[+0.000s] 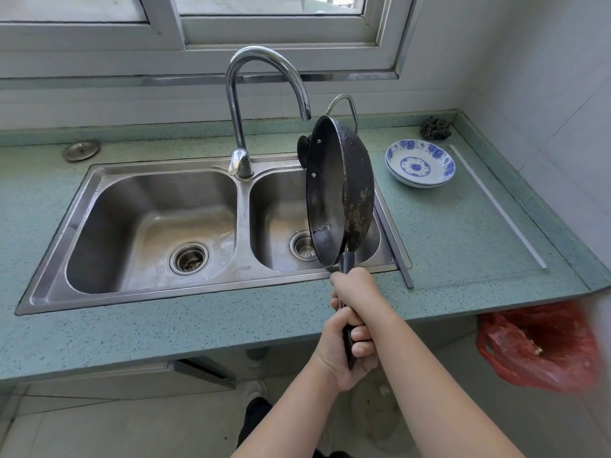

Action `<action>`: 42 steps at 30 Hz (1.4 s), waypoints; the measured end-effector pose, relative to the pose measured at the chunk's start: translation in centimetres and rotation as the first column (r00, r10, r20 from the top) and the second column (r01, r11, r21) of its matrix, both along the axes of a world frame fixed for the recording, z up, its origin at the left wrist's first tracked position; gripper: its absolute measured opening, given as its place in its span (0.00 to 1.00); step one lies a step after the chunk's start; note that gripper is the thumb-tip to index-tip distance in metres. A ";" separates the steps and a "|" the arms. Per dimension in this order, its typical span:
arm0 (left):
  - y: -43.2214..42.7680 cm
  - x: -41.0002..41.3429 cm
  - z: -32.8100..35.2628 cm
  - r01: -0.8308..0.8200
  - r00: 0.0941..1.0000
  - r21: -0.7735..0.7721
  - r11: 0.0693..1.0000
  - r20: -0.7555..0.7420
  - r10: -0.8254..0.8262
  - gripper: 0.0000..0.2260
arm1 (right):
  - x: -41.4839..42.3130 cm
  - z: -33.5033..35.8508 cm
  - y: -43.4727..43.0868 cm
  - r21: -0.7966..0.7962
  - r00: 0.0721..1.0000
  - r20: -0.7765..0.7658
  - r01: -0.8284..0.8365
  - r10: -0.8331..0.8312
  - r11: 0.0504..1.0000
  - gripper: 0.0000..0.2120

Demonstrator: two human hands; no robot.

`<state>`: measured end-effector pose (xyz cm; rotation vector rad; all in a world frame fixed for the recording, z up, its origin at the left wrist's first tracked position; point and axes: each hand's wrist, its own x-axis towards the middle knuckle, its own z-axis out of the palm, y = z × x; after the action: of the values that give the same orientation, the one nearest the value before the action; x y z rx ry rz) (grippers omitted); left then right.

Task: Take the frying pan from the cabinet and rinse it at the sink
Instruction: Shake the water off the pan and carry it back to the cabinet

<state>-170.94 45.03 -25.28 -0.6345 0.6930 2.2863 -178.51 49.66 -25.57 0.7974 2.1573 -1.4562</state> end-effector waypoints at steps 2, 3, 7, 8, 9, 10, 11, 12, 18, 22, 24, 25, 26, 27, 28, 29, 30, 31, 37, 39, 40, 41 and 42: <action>0.2 0.0 -0.1 0.014 1.000 -0.023 1.000 -0.003 -0.014 0.14 | -0.1 -0.1 0.3 -0.040 1.000 0.009 0.022 -0.022 0.999 0.11; 0.2 0.0 -0.1 0.024 1.000 -0.038 0.999 -0.001 -0.024 0.15 | -0.2 -0.2 0.4 -0.065 0.999 0.016 0.034 -0.033 0.997 0.11; 0.4 -0.1 0.2 0.105 0.995 -0.157 0.982 0.013 -0.104 0.19 | -0.2 -0.1 0.9 -0.185 0.997 0.049 0.075 -0.067 0.980 0.10; 0.4 -0.1 0.4 0.124 0.992 -0.190 0.974 0.009 -0.124 0.19 | -0.1 0.1 1.0 -0.225 0.995 0.056 0.088 -0.077 0.970 0.10; 0.4 -0.1 0.7 0.136 0.990 -0.220 0.966 0.003 -0.139 0.19 | 0.0 0.3 1.0 -0.265 0.995 0.063 0.097 -0.083 0.959 0.10; 0.3 -0.1 1.0 0.143 0.989 -0.250 0.957 -0.003 -0.149 0.18 | 0.1 0.5 1.0 -0.303 0.994 0.066 0.099 -0.082 0.948 0.10; 0.2 -0.1 1.3 0.148 0.988 -0.281 0.948 -0.006 -0.156 0.16 | 0.2 0.7 1.0 -0.337 0.995 0.066 0.095 -0.077 0.937 0.11; 0.1 0.0 1.5 0.152 0.987 -0.311 0.938 -0.006 -0.161 0.15 | 0.3 0.9 1.0 -0.369 0.995 0.065 0.093 -0.074 0.925 0.12; -0.7 0.6 2.5 0.166 0.980 -0.464 0.870 -0.025 -0.200 0.08 | 1.1 1.2 0.4 -0.559 0.991 0.105 0.126 -0.080 0.819 0.15; -1.5 1.2 3.1 0.149 0.977 -0.576 0.804 -0.043 -0.211 0.04 | 1.6 0.7 -0.2 -0.713 0.981 0.192 0.167 -0.040 0.681 0.17; -1.9 1.5 3.2 0.149 0.974 -0.626 0.765 -0.040 -0.222 0.04 | 2.0 0.4 -0.5 -0.769 0.971 0.237 0.202 -0.023 0.607 0.17; -2.1 1.8 3.2 0.152 0.973 -0.647 0.747 -0.035 -0.229 0.04 | 2.3 0.3 -0.7 -0.787 0.967 0.252 0.216 -0.019 0.578 0.18; -2.3 2.2 3.1 0.158 0.971 -0.668 0.728 -0.029 -0.238 0.04 | 2.6 0.1 -0.9 -0.799 0.965 0.263 0.225 -0.013 0.557 0.18; -2.6 2.5 3.1 0.162 0.969 -0.687 0.709 -0.027 -0.247 0.04 | 3.1 0.0 -1.1 -0.809 0.962 0.272 0.233 -0.008 0.540 0.19; -2.8 2.9 3.0 0.162 0.966 -0.705 0.690 -0.029 -0.257 0.04 | 3.6 -0.2 -1.3 -0.818 0.960 0.282 0.242 -0.005 0.521 0.20; -3.1 3.3 2.9 0.159 0.964 -0.721 0.674 -0.033 -0.262 0.05 | 4.0 -0.3 -1.5 -0.827 0.956 0.293 0.256 -0.004 0.500 0.22; -3.3 3.7 2.8 0.154 0.964 -0.731 0.665 -0.037 -0.264 0.05 | 4.4 -0.4 -1.7 -0.836 0.952 0.305 0.271 -0.006 0.477 0.24; -3.6 4.1 2.7 0.149 0.964 -0.738 0.659 -0.041 -0.263 0.04 | 4.9 -0.5 -1.9 -0.844 0.951 0.310 0.278 -0.007 0.458 0.26; -5.7 7.3 3.5 0.128 0.951 -0.772 0.623 -0.083 -0.298 0.06 | 8.1 -0.1 -3.8 -0.871 0.949 0.310 0.306 -0.054 0.384 0.25; -6.7 8.9 4.0 0.117 0.944 -0.784 0.610 -0.102 -0.312 0.07 | 9.8 0.2 -4.7 -0.876 0.948 0.313 0.312 -0.059 0.367 0.23; -7.2 9.9 4.1 0.116 0.940 -0.791 0.601 -0.108 -0.323 0.07 | 10.7 0.4 -5.1 -0.878 0.948 0.314 0.312 -0.056 0.364 0.23; -7.7 10.9 4.2 0.116 0.936 -0.799 0.590 -0.112 -0.335 0.07 | 11.6 0.6 -5.6 -0.878 0.948 0.315 0.312 -0.051 0.362 0.22; -8.3 11.9 4.3 0.117 0.931 -0.809 0.577 -0.113 -0.347 0.07 | 12.7 0.8 -6.1 -0.879 0.946 0.319 0.314 -0.047 0.357 0.21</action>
<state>-159.02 36.75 -21.00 -0.5645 1.8731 1.7279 -165.81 43.55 -24.78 0.6862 0.7310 -2.1765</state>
